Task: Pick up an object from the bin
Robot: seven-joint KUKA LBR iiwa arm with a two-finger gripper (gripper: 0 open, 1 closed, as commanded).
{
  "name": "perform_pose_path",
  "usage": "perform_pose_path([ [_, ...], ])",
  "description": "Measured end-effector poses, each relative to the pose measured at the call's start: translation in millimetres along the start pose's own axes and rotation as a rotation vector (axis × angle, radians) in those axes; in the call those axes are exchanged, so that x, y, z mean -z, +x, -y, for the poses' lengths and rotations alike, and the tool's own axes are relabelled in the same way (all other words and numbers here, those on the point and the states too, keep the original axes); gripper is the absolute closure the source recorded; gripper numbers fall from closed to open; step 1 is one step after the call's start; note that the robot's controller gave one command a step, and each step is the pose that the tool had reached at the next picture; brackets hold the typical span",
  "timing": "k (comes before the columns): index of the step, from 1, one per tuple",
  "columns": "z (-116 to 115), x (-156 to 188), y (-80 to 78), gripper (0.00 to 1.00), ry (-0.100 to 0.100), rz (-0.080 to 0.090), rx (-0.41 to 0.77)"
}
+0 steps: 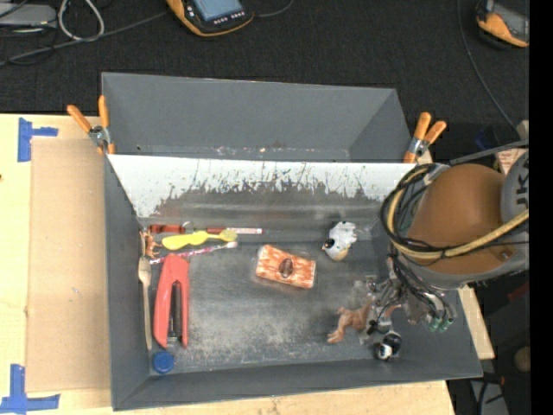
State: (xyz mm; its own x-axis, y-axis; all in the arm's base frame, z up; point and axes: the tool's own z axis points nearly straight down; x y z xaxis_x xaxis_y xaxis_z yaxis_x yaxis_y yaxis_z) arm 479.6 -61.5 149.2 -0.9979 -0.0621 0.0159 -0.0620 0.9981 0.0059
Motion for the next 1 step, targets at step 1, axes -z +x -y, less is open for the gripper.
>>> perform_pose_path([
  [1, -0.6, 40.3, 0.1, 1.0, 0.0, 0.0, 0.002],
])
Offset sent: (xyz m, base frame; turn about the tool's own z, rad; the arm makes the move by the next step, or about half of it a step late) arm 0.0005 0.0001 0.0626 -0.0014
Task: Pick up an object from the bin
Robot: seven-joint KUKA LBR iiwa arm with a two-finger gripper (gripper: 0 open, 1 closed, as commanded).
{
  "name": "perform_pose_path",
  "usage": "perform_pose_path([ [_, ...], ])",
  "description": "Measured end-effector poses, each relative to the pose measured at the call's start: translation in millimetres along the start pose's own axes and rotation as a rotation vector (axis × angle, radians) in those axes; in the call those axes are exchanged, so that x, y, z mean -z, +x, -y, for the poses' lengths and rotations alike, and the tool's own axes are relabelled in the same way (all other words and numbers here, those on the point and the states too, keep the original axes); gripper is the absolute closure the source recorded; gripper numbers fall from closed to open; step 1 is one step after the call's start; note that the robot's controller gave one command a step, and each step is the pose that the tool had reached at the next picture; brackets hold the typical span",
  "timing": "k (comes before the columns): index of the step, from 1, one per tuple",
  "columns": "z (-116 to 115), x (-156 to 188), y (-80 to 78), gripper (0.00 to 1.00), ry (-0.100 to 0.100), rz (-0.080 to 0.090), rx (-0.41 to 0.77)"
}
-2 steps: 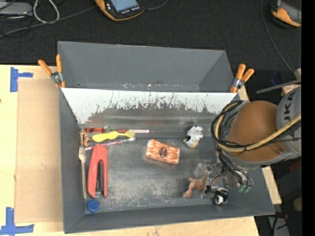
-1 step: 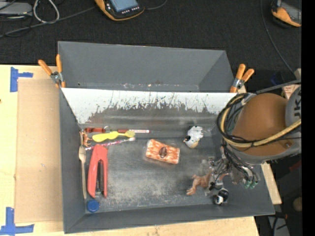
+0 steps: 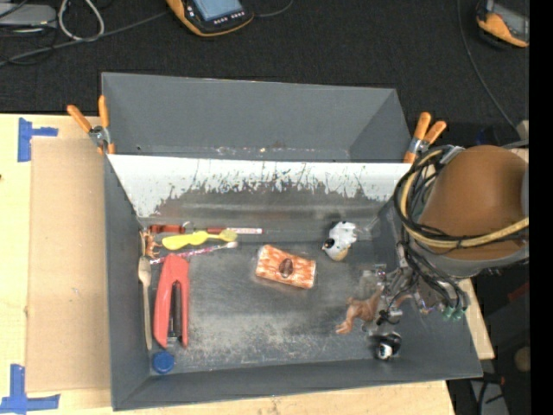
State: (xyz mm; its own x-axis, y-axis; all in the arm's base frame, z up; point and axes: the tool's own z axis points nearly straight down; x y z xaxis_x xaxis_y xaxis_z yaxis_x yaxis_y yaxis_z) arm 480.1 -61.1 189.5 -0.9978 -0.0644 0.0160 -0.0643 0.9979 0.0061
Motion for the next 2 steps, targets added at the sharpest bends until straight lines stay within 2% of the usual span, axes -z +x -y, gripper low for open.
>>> perform_pose_path([
  [1, -0.6, 23.2, -0.7, 1.0, 0.001, 0.006, 0.003],
  [2, -1.1, 30.2, -0.7, 1.0, 0.001, 0.005, 0.005],
])
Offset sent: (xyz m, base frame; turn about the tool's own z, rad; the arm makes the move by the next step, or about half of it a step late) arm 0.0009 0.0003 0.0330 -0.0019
